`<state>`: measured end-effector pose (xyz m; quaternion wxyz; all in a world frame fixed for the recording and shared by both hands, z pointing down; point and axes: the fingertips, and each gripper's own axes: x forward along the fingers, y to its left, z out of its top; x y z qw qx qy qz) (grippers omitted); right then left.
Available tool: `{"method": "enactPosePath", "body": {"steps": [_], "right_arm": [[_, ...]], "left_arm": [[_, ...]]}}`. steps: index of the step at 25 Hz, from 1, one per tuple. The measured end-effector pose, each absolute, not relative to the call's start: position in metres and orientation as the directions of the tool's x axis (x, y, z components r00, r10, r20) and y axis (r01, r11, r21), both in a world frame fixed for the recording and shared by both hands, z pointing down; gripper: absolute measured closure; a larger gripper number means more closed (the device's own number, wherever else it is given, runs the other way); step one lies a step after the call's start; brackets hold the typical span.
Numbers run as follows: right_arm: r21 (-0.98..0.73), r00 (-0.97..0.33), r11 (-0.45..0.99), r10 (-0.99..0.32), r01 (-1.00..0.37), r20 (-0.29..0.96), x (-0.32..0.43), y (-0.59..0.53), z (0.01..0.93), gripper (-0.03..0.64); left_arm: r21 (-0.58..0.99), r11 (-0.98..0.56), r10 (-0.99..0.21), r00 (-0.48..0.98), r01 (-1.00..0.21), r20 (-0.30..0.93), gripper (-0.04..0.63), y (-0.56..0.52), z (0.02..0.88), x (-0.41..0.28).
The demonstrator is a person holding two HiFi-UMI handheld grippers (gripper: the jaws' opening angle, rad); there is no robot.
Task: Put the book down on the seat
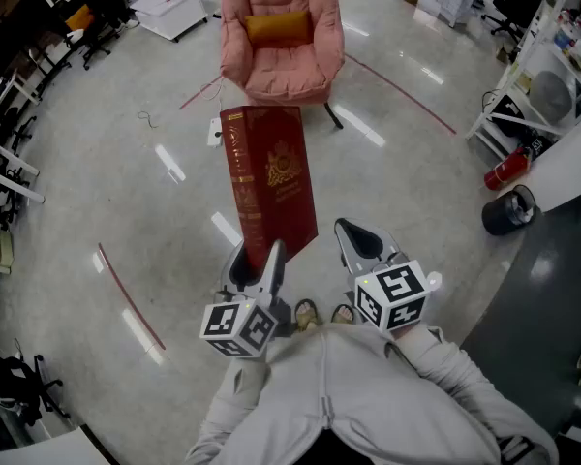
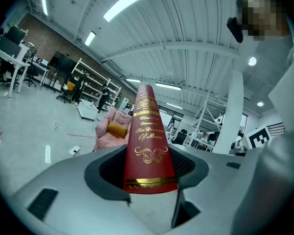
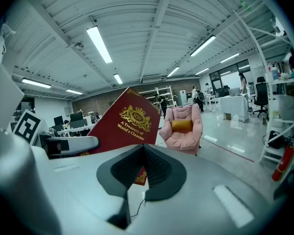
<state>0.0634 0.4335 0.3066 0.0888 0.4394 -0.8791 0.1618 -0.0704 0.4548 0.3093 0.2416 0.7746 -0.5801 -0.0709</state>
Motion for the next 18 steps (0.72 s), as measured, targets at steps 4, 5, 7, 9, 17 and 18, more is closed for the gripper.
{"method": "enactPosePath", "body": {"steps": [4, 5, 7, 9, 17, 18], "right_arm": [[-0.204, -0.595, 0.559, -0.746, -0.803, 0.299, 0.064, 0.432, 0.308, 0.618], [-0.202, -0.594, 0.559, -0.746, -0.804, 0.301, 0.063, 0.432, 0.309, 0.618], [-0.201, -0.592, 0.557, -0.747, -0.806, 0.303, 0.062, 0.431, 0.31, 0.618], [-0.203, -0.589, 0.553, -0.749, -0.808, 0.305, 0.062, 0.429, 0.314, 0.618], [-0.242, -0.602, 0.552, -0.747, -0.798, 0.282, 0.031, 0.411, 0.32, 0.617], [-0.245, -0.601, 0.55, -0.747, -0.798, 0.284, 0.029, 0.408, 0.322, 0.617]], "left_arm": [[0.454, -0.207, -0.934, 0.313, -0.867, 0.172, 0.354, 0.453, 0.31, -0.072], [0.452, -0.206, -0.934, 0.312, -0.868, 0.172, 0.353, 0.453, 0.31, -0.073], [0.451, -0.206, -0.934, 0.312, -0.868, 0.172, 0.354, 0.452, 0.311, -0.076], [0.452, -0.207, -0.934, 0.313, -0.868, 0.173, 0.353, 0.45, 0.315, -0.077], [0.467, -0.207, -0.927, 0.324, -0.86, 0.188, 0.353, 0.431, 0.331, -0.112], [0.469, -0.207, -0.926, 0.326, -0.859, 0.19, 0.353, 0.428, 0.333, -0.115]]}}
